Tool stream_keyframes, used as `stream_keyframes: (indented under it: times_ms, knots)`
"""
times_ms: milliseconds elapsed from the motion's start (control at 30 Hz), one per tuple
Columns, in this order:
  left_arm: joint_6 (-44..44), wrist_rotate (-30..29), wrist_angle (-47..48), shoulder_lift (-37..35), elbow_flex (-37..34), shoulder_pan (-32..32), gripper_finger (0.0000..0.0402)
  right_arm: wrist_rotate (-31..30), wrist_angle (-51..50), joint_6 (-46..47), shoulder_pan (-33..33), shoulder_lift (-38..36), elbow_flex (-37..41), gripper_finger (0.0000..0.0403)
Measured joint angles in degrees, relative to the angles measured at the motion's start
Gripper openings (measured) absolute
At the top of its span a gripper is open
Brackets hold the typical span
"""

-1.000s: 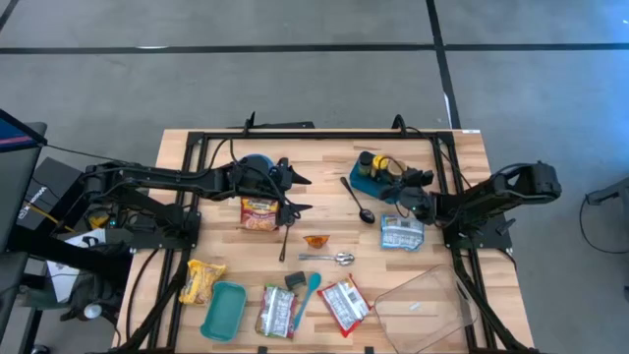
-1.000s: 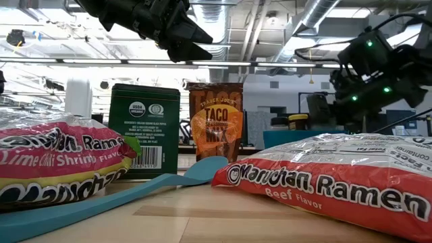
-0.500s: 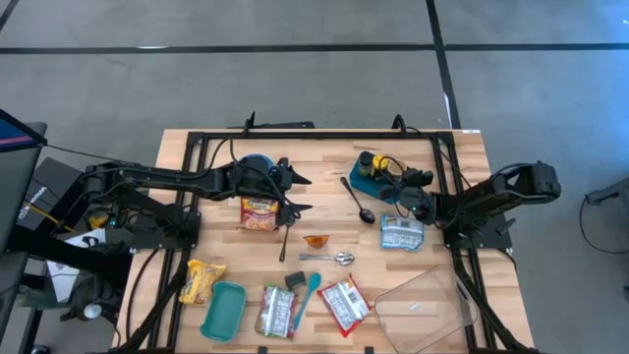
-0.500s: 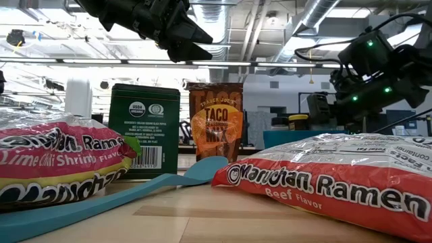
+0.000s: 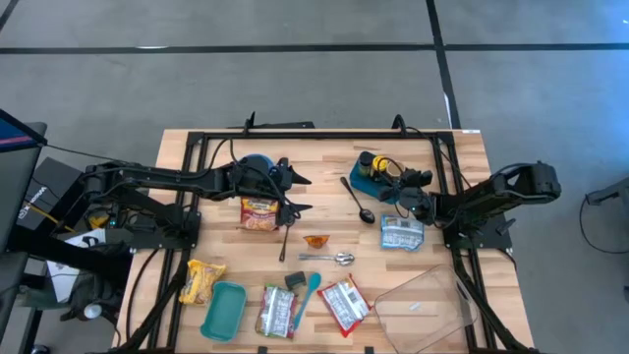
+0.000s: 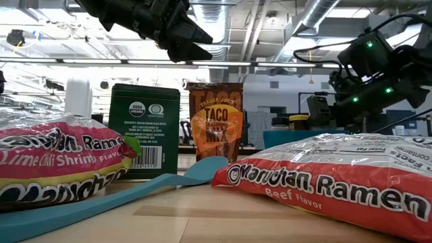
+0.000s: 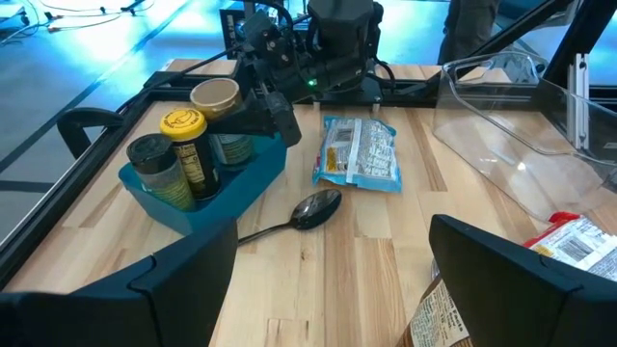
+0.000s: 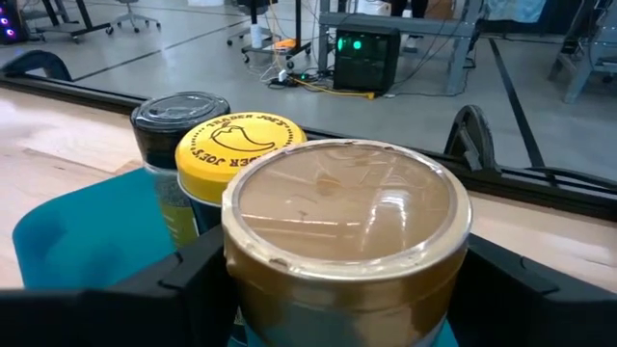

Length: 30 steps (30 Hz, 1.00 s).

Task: Pick & Place Food Item
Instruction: Put the golden seasoning bottle into the blue bin

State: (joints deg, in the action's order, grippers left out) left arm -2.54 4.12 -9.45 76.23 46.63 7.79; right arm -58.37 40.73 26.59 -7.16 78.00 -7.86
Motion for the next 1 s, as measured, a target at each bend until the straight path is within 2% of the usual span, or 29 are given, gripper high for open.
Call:
stream_keyframes:
  times_ms: [267, 467, 1000]
  knots:
    - [-0.01, 0.00, -0.02, 0.00, 0.00, 0.01, 0.0337, 0.11, -0.02, -0.20, 0.00, -0.04, -0.07, 0.0308]
    - [0.01, 0.00, -0.02, 0.00, -0.02, 0.02, 0.0337, 3.04, -0.07, -0.17, -0.04, -0.04, -0.07, 0.0309]
    - [0.00, -0.01, -0.02, 0.00, 0.00, 0.00, 0.0337, 3.07, 0.43, -2.86, -0.02, -0.15, -0.07, 0.0310]
